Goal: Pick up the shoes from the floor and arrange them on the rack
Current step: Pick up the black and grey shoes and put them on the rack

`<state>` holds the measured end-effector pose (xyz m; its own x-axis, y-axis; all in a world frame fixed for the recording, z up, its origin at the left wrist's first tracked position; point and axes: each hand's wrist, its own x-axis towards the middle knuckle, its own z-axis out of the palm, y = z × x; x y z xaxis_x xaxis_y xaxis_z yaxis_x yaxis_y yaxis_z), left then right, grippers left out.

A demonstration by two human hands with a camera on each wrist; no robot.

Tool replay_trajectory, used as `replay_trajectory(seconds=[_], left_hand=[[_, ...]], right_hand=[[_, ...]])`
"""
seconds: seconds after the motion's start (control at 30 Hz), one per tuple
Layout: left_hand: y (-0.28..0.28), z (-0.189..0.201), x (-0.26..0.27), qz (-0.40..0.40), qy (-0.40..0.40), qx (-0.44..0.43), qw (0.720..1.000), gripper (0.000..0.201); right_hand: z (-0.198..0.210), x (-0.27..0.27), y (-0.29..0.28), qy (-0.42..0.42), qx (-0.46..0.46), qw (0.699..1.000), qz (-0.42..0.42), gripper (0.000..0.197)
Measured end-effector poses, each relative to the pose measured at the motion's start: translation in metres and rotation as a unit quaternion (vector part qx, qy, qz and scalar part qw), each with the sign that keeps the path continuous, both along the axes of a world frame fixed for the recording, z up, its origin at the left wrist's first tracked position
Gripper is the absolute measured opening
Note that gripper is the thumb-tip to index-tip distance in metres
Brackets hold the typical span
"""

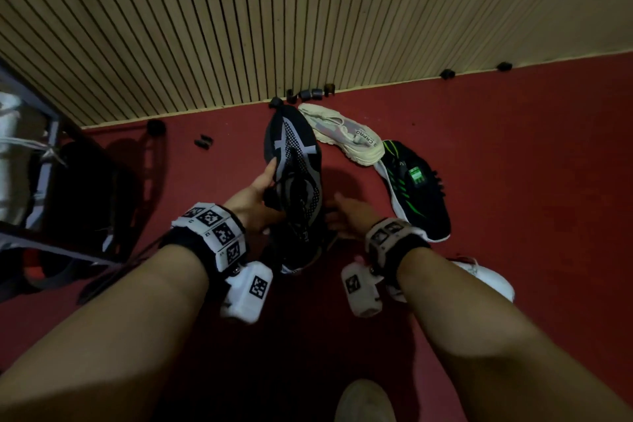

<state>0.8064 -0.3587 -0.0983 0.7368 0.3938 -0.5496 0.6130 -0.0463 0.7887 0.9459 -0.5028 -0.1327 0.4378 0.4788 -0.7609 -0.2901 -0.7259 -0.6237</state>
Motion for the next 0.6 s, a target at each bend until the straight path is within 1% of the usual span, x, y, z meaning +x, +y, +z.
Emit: replay_trajectory(seconds=[0.07, 0.1, 0.13, 0.2, 0.23, 0.27, 0.3, 0.37, 0.43, 0.47, 0.53, 0.57, 0.6], left_hand=[[-0.010, -0.002, 0.008, -0.049, 0.001, 0.017, 0.999, 0.105], [-0.017, -0.007, 0.013, -0.061, -0.009, 0.021, 0.998, 0.106], [-0.021, -0.011, 0.018, -0.065, -0.022, 0.016, 0.998, 0.107], [-0.029, -0.021, 0.024, -0.084, -0.024, 0.015, 0.996, 0.109], [-0.034, -0.024, 0.027, -0.102, -0.019, 0.013, 0.995, 0.111], [-0.039, -0.029, 0.030, -0.113, -0.016, 0.008, 0.993, 0.112], [-0.043, -0.032, 0.032, -0.113, -0.014, -0.004, 0.993, 0.112], [-0.051, -0.041, 0.038, -0.109, -0.008, -0.021, 0.994, 0.101], [-0.057, -0.048, 0.040, -0.103, 0.002, -0.012, 0.995, 0.085], [-0.056, -0.051, 0.040, -0.083, 0.011, -0.011, 0.996, 0.080], [-0.051, -0.061, 0.038, -0.040, 0.045, 0.014, 0.998, 0.080], [-0.048, -0.064, 0.036, -0.033, 0.073, 0.041, 0.996, 0.083], [-0.044, -0.070, 0.033, -0.044, 0.107, 0.069, 0.991, 0.085]], right_hand=[[0.010, 0.007, -0.006, 0.064, 0.057, 0.992, -0.090, 0.042], [0.013, 0.014, -0.011, 0.059, 0.064, 0.991, -0.103, 0.039], [0.019, 0.015, -0.017, 0.065, 0.067, 0.989, -0.110, 0.035], [0.021, 0.015, -0.030, 0.044, 0.070, 0.991, -0.102, 0.025], [0.020, 0.014, -0.037, 0.029, 0.072, 0.992, -0.100, 0.030], [0.020, 0.013, -0.044, 0.020, 0.071, 0.992, -0.100, 0.038], [0.015, 0.015, -0.051, 0.023, 0.068, 0.993, -0.098, 0.041], [0.009, 0.018, -0.060, 0.031, 0.041, 0.994, -0.099, 0.038], [-0.003, 0.023, -0.066, 0.031, -0.002, 0.992, -0.123, 0.039], [-0.008, 0.026, -0.069, 0.024, -0.016, 0.991, -0.127, 0.039], [-0.013, 0.030, -0.074, 0.018, -0.044, 0.992, -0.120, 0.038], [-0.017, 0.033, -0.078, 0.026, -0.069, 0.991, -0.116, 0.038], [-0.023, 0.035, -0.081, 0.033, -0.090, 0.989, -0.115, 0.039]])
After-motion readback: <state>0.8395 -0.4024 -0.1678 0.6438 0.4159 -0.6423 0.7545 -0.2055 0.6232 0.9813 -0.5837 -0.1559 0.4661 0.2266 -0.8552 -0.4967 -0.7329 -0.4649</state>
